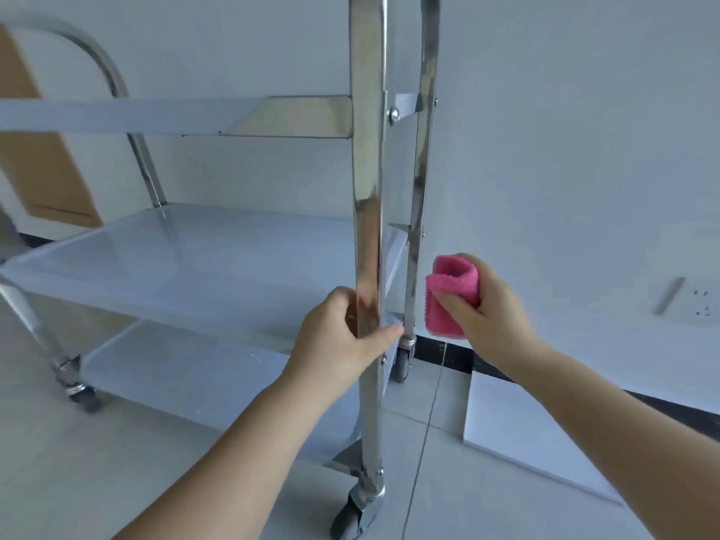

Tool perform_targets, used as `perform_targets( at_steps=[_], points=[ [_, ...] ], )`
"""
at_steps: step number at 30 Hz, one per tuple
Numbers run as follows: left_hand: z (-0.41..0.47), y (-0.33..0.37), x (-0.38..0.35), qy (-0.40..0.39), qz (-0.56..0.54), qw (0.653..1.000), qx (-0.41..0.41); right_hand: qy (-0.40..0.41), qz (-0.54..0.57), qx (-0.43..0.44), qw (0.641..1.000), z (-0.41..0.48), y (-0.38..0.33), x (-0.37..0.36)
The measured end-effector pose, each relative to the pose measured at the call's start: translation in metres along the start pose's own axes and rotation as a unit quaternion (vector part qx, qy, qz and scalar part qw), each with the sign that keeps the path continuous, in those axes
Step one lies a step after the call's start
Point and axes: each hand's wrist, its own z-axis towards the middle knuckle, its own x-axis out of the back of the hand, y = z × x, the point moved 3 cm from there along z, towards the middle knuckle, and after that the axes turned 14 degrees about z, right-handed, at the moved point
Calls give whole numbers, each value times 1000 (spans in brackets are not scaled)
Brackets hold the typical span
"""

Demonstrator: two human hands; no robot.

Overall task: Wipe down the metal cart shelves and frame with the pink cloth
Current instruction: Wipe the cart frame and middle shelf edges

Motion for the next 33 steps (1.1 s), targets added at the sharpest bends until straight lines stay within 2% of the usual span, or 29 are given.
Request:
perform_targets(
  at_steps=[4,11,16,19,21,23,24,29,31,33],
  points=[
    [-4,14,-11,112,69,988,76,-39,70,-26,996,29,37,25],
    [-25,28,-10,208,149,949,184,-107,166,-78,977,75,72,58],
    [-59,22,10,238,187,913,272,-142,168,-106,970,86,79,65],
    [-84,17,20,218,228,895,314,-141,174,-104,969,90,72,61],
    [-94,21,24,187,324,872,317,-131,171,-92,972,92,66,57],
    [-101,26,24,138,436,833,312,-120,172,-87,974,92,60,50],
    [-103,29,22,109,460,824,313,-113,174,-87,974,90,59,47],
    [-113,29,11,36,468,827,311,-93,153,-94,979,84,53,33],
    [-111,28,3,15,451,848,277,-79,144,-94,982,85,49,25],
    [-106,30,-5,17,406,884,231,-71,128,-92,985,86,45,14]
  ],
)
